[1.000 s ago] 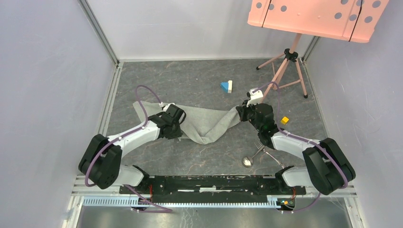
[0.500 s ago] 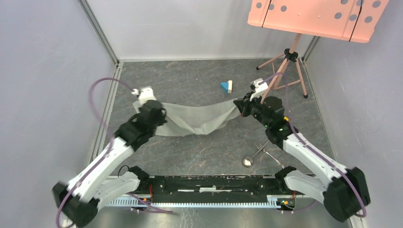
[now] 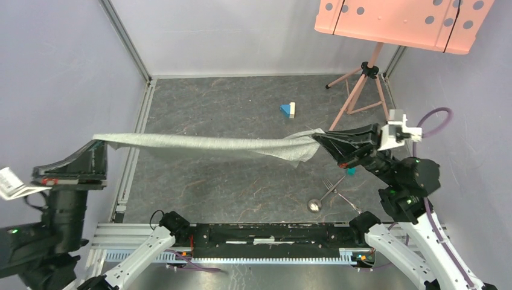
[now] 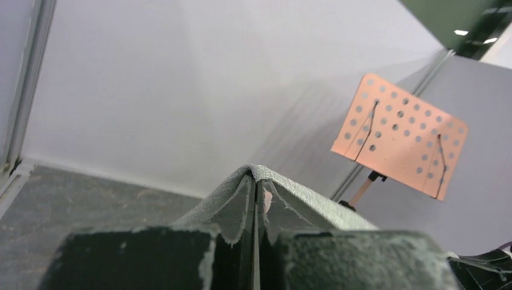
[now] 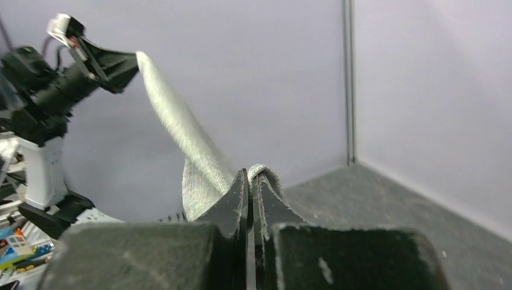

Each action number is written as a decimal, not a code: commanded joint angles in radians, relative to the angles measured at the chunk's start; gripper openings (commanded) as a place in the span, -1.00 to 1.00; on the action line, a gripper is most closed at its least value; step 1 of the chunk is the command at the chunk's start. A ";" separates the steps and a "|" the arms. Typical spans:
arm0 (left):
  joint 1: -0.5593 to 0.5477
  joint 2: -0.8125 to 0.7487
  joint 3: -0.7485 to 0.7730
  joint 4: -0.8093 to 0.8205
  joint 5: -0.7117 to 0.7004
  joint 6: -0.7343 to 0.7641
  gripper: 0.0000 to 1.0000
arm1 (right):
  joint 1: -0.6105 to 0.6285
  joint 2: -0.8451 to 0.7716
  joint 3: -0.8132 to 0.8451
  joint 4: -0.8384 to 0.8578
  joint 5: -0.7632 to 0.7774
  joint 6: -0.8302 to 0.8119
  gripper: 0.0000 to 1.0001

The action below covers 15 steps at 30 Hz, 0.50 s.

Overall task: Fold the napkin into a case and place the utensils inside
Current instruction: Flatten out the crumpled napkin at the center of the board.

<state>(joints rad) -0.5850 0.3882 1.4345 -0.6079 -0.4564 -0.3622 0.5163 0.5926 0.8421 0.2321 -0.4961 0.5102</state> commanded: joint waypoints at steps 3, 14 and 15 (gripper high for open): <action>-0.001 0.167 0.074 -0.018 -0.067 0.084 -0.95 | 0.002 0.029 0.021 0.123 0.054 0.080 -0.99; 0.246 0.906 0.077 0.009 -0.455 0.003 -0.95 | 0.001 0.602 0.005 0.179 0.613 -0.089 -0.99; 0.309 0.984 0.101 0.026 -0.400 -0.013 -0.95 | -0.001 0.701 0.027 0.227 0.646 -0.102 -0.98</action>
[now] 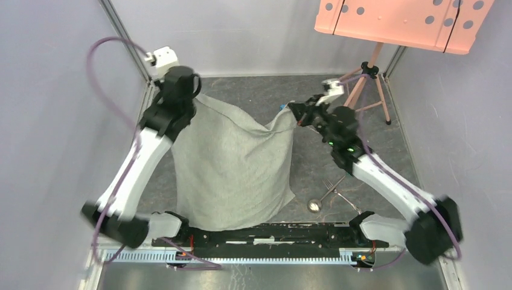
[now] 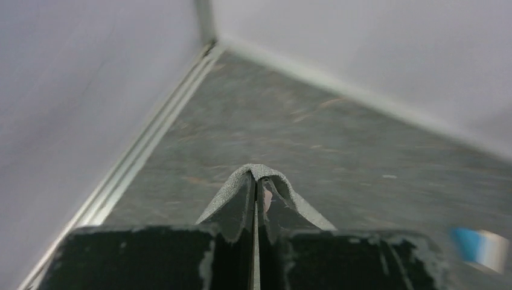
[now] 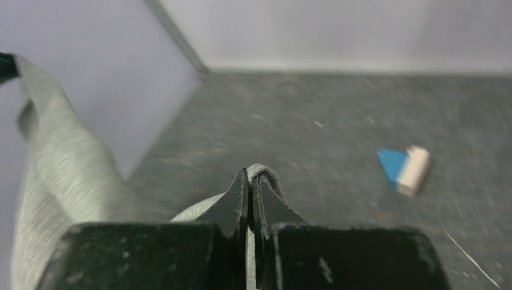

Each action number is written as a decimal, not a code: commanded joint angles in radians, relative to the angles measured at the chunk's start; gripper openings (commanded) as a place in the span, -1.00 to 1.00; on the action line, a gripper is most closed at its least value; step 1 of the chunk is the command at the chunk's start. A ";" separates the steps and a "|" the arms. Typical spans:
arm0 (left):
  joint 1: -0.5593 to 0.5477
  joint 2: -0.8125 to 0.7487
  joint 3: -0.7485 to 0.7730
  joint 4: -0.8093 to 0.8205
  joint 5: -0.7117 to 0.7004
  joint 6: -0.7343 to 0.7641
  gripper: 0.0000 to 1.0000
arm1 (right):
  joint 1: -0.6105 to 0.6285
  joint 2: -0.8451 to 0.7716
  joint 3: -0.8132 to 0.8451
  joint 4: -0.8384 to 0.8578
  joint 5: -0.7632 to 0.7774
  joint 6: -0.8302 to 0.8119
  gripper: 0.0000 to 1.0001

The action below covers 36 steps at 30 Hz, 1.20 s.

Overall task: Fold the napkin into a case and place the utensils inside
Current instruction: Flatten out the crumpled napkin at the center of the board, then smooth out the napkin at the center of the board.

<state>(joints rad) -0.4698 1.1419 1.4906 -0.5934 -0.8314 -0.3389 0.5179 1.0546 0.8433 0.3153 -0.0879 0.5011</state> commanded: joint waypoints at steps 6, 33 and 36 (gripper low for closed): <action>0.322 0.765 0.437 -0.046 0.110 0.050 -0.76 | -0.029 0.794 0.446 0.084 0.202 -0.214 0.00; 0.105 0.900 -0.156 0.902 1.090 -0.604 0.86 | -0.078 0.883 0.261 0.152 -0.111 0.001 -0.60; 0.084 0.983 -0.140 1.022 1.070 -0.632 0.89 | -0.101 0.913 0.294 0.104 -0.172 -0.029 -0.80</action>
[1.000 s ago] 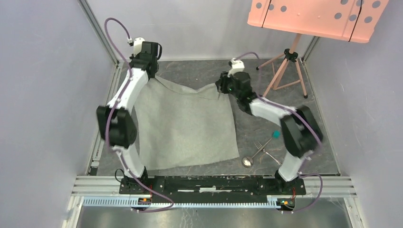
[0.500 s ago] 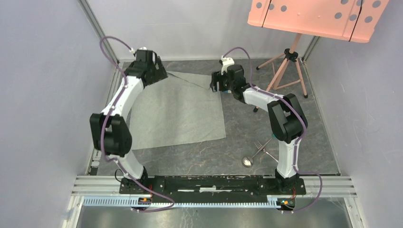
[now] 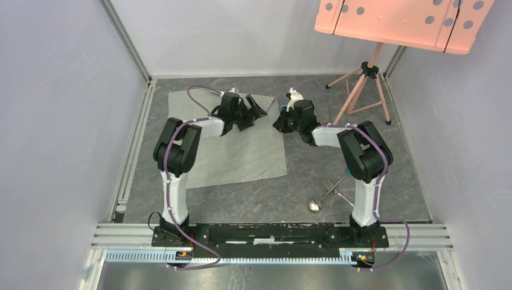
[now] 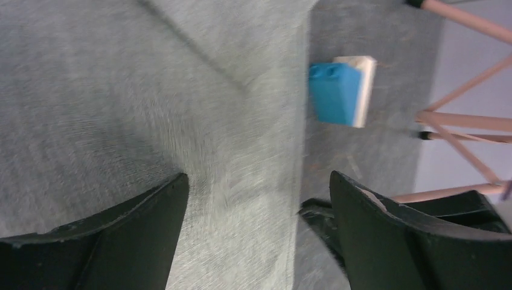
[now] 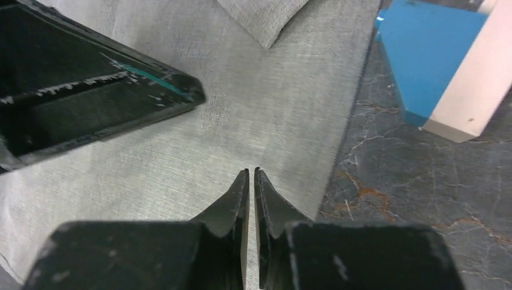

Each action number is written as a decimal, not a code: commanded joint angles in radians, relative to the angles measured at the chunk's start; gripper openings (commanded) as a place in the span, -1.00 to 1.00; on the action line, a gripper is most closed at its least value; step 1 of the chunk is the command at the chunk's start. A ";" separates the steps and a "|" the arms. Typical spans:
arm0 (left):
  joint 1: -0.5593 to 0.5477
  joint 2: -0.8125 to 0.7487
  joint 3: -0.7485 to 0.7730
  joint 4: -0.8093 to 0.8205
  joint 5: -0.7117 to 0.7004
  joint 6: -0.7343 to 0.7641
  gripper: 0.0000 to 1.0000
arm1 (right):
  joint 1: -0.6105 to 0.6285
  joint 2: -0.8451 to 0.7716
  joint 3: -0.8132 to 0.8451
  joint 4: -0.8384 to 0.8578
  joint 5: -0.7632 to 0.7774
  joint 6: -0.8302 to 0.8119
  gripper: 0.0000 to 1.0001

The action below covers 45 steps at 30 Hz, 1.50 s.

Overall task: Fold the napkin into a case and place the utensils inside
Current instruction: Smooth out the napkin at the center of the board.

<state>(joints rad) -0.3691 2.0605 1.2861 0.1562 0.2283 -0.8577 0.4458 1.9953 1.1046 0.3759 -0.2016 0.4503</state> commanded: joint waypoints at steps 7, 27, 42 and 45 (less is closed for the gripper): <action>-0.029 0.185 0.125 0.399 -0.002 -0.166 0.85 | -0.055 0.056 0.053 0.041 -0.099 0.064 -0.99; 0.006 0.488 0.718 0.330 -0.038 -0.049 0.92 | -0.041 0.168 0.133 -0.031 -0.073 0.094 -0.99; 0.084 -0.003 0.472 -0.400 -0.045 0.200 1.00 | -0.015 0.066 0.126 -0.033 -0.053 -0.017 -0.75; 0.081 -0.171 0.222 -0.400 -0.025 0.202 1.00 | 0.006 0.001 0.105 -0.062 0.022 -0.093 -0.50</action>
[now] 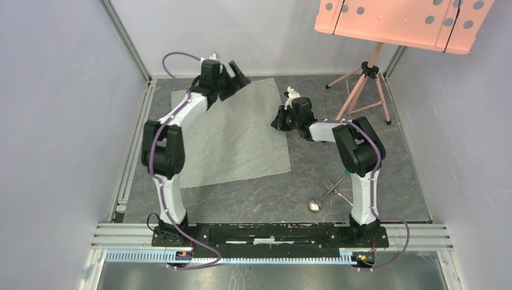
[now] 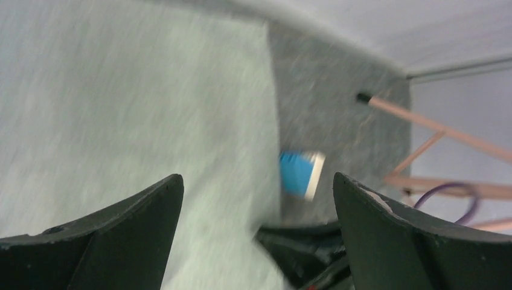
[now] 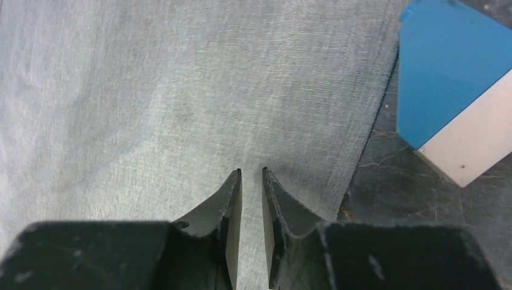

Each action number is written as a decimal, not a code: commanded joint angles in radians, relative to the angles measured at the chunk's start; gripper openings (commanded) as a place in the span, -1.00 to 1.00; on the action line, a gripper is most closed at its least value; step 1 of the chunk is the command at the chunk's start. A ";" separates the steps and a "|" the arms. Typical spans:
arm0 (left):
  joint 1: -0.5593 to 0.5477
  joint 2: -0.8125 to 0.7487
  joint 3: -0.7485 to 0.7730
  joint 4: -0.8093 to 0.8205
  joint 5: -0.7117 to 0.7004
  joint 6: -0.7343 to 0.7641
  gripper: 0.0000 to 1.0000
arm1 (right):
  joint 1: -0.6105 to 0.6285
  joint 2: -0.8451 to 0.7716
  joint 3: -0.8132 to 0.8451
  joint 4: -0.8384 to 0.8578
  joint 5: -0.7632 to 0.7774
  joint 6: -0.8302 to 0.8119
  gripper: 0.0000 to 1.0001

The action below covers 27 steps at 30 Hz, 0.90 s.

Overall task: Fold the napkin into a case and place the utensils inside
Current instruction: Smooth out the napkin at the center of the board.

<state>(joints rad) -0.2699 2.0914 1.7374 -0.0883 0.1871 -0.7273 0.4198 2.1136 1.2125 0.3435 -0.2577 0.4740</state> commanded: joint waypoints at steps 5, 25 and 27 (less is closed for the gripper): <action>-0.021 -0.468 -0.582 -0.165 0.012 0.053 1.00 | 0.075 -0.170 0.031 -0.195 0.130 -0.224 -0.25; -0.045 -1.248 -0.764 -0.509 -0.076 0.264 1.00 | 0.127 -0.662 -0.369 -0.600 0.075 0.103 0.96; -0.046 -1.272 -0.759 -0.525 -0.074 0.310 1.00 | 0.147 -0.660 -0.358 -0.616 0.146 0.113 0.96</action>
<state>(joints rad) -0.3119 0.8757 0.9211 -0.5465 0.1291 -0.5652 0.5465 1.4456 0.8265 -0.1940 -0.1005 0.4973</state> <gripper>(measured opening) 0.995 0.982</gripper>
